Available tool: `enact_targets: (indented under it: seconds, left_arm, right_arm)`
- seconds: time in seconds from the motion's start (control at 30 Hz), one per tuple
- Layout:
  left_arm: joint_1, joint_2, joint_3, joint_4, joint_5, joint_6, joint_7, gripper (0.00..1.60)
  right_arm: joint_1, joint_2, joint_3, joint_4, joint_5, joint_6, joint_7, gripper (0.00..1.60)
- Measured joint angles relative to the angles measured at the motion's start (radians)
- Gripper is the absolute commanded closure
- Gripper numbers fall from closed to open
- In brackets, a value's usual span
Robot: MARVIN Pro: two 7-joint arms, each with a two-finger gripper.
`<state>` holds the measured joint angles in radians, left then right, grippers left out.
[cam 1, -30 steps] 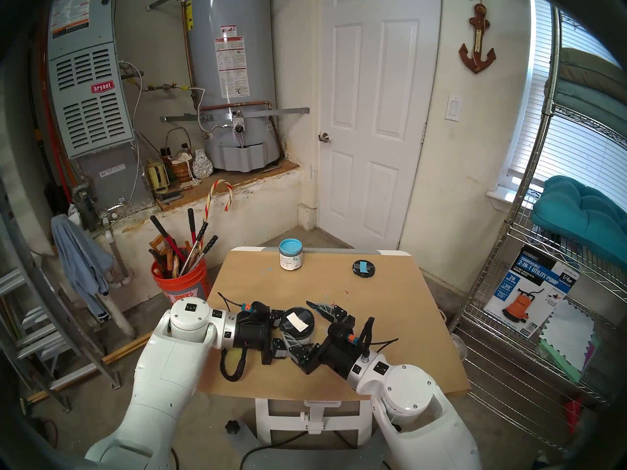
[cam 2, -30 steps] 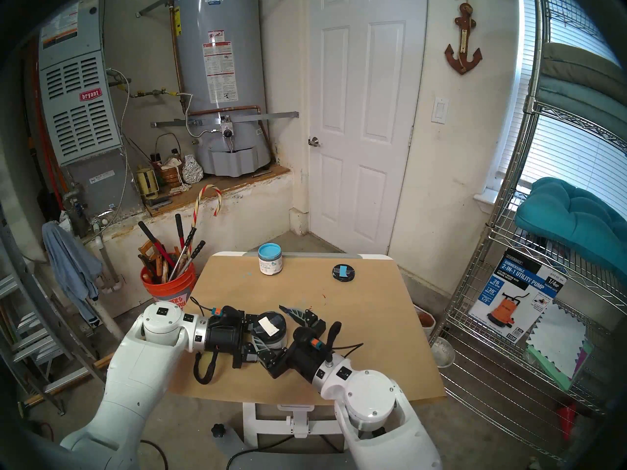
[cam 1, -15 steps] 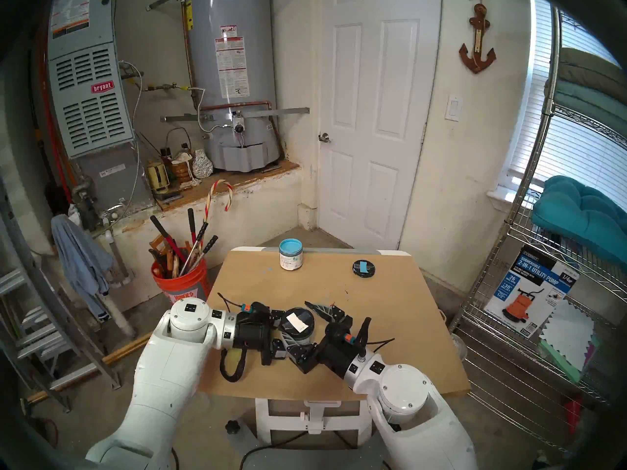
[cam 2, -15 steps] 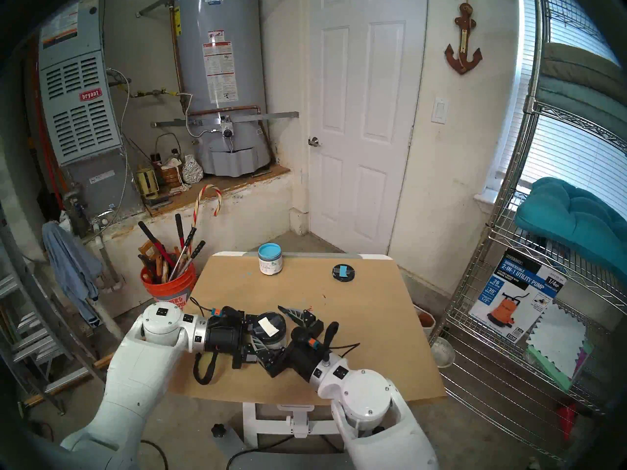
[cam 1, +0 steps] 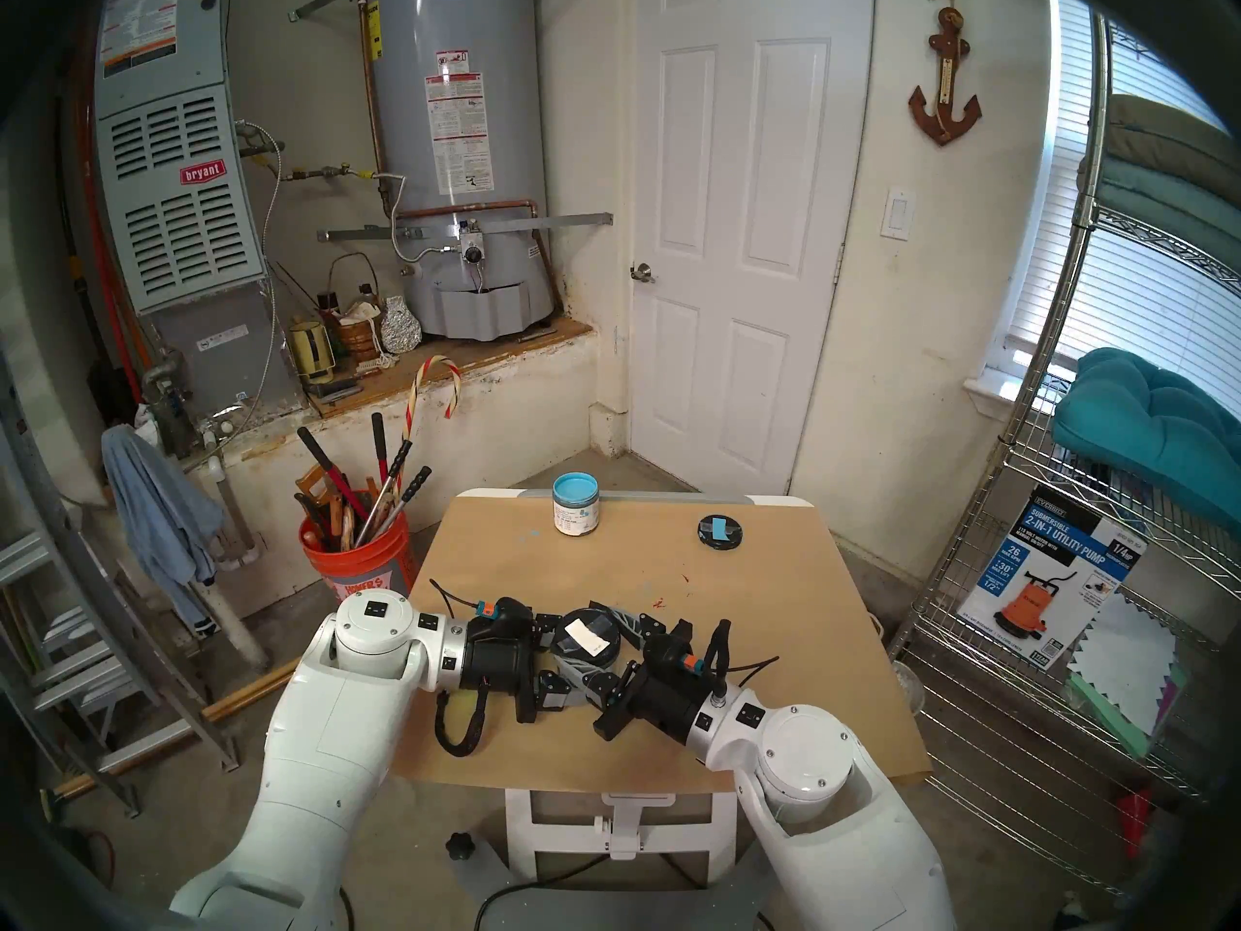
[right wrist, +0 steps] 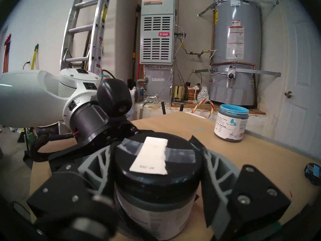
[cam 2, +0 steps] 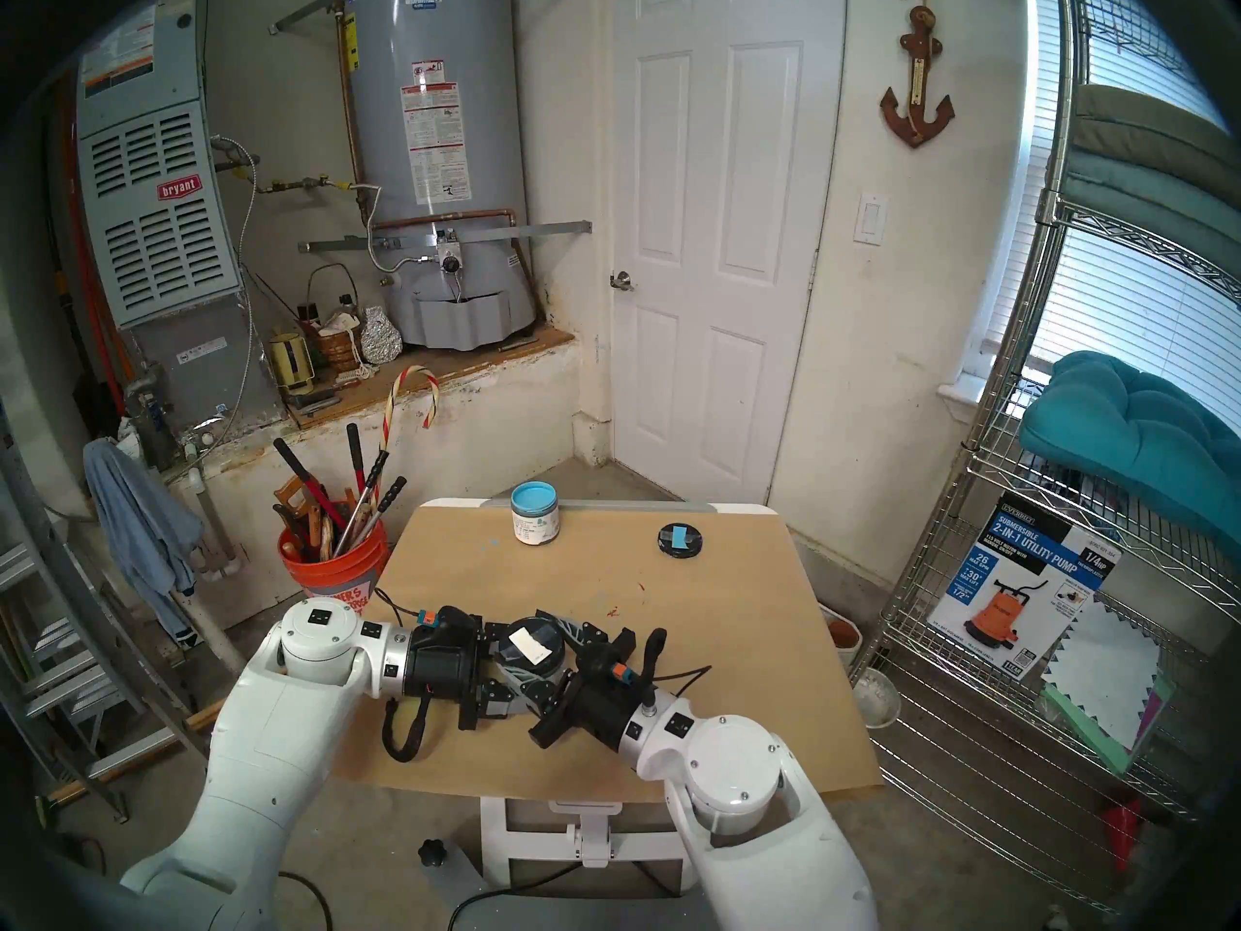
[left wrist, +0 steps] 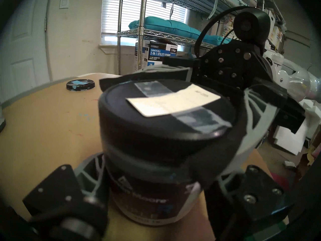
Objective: Open paint jar
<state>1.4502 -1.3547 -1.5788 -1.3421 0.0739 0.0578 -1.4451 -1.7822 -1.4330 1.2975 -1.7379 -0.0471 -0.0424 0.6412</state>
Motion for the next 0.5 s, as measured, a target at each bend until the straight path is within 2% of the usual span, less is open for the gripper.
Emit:
enact_targets:
  seconds: [0.13, 0.27, 0.5]
  left_arm:
    - [0.000, 0.000, 0.000, -0.003, 0.002, 0.006, 0.000, 1.60]
    - [0.000, 0.001, 0.001, -0.006, 0.002, 0.011, -0.001, 1.60]
    - [0.000, 0.002, 0.001, -0.007, 0.003, 0.014, -0.002, 1.60]
  right_arm:
    - [0.038, 0.015, 0.014, 0.033, 0.043, -0.002, 0.078, 1.39]
    - [0.082, 0.031, 0.026, 0.072, 0.086, 0.004, 0.162, 1.49]
    - [0.153, 0.050, 0.030, 0.134, 0.128, 0.015, 0.276, 1.53]
